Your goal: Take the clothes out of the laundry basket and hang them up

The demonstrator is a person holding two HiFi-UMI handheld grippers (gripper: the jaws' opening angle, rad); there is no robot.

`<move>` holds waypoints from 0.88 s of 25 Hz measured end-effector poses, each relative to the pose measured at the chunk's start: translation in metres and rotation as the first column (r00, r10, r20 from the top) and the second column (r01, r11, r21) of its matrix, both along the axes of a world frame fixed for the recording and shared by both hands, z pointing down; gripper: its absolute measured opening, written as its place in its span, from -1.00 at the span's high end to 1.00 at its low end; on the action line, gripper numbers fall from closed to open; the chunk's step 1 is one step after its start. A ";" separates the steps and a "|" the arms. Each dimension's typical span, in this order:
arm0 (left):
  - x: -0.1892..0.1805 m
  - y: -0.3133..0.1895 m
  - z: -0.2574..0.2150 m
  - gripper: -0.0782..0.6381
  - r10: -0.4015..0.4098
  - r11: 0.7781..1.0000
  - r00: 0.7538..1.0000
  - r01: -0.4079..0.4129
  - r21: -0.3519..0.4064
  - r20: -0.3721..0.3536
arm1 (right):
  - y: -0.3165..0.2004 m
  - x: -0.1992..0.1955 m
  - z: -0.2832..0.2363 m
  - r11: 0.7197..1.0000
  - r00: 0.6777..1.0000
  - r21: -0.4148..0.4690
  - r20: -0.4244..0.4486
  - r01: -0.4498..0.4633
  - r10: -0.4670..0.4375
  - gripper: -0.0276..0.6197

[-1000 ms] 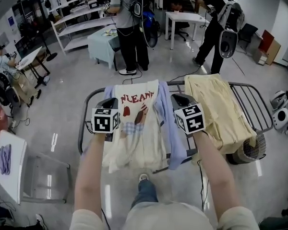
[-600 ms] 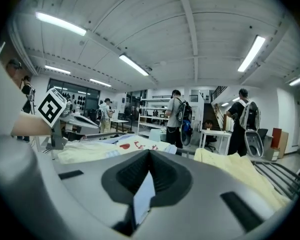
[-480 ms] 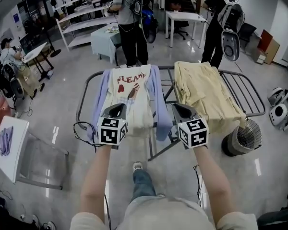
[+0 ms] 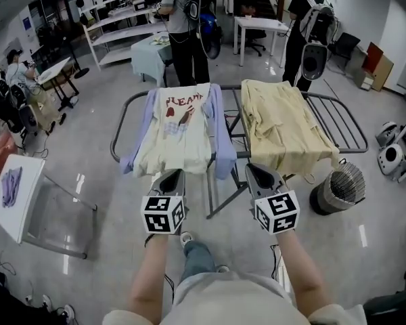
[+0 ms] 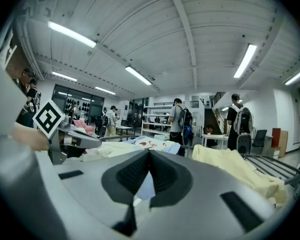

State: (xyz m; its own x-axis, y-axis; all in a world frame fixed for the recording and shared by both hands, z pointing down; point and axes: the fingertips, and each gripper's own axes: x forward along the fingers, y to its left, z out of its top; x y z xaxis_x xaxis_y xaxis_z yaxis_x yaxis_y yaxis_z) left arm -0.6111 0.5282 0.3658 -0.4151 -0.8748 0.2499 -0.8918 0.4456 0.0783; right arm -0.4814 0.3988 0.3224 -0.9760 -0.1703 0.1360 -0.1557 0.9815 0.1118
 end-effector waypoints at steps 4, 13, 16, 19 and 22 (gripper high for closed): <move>0.025 0.028 0.006 0.75 -0.030 0.998 0.997 0.034 0.055 -0.072 | 0.021 0.024 -0.001 1.000 0.999 0.015 0.030 0.016 -0.016 0.91; 0.066 0.062 0.018 0.75 -0.021 0.995 0.994 0.031 0.093 -0.103 | 0.056 0.063 0.019 1.000 0.999 0.006 0.045 0.023 -0.023 0.91; 0.076 0.062 0.022 0.75 0.009 0.996 0.995 0.000 0.088 -0.100 | 0.060 0.065 0.028 1.000 0.999 -0.014 0.037 0.015 -0.015 0.91; 0.080 0.060 0.026 0.75 0.025 0.997 0.996 -0.019 0.074 -0.086 | 0.060 0.065 0.033 0.999 0.999 -0.036 0.038 0.013 -0.012 0.91; 0.080 0.058 0.026 0.75 0.031 0.997 0.996 -0.026 0.071 -0.082 | 0.058 0.064 0.034 0.997 0.999 -0.077 0.049 0.009 -0.005 0.91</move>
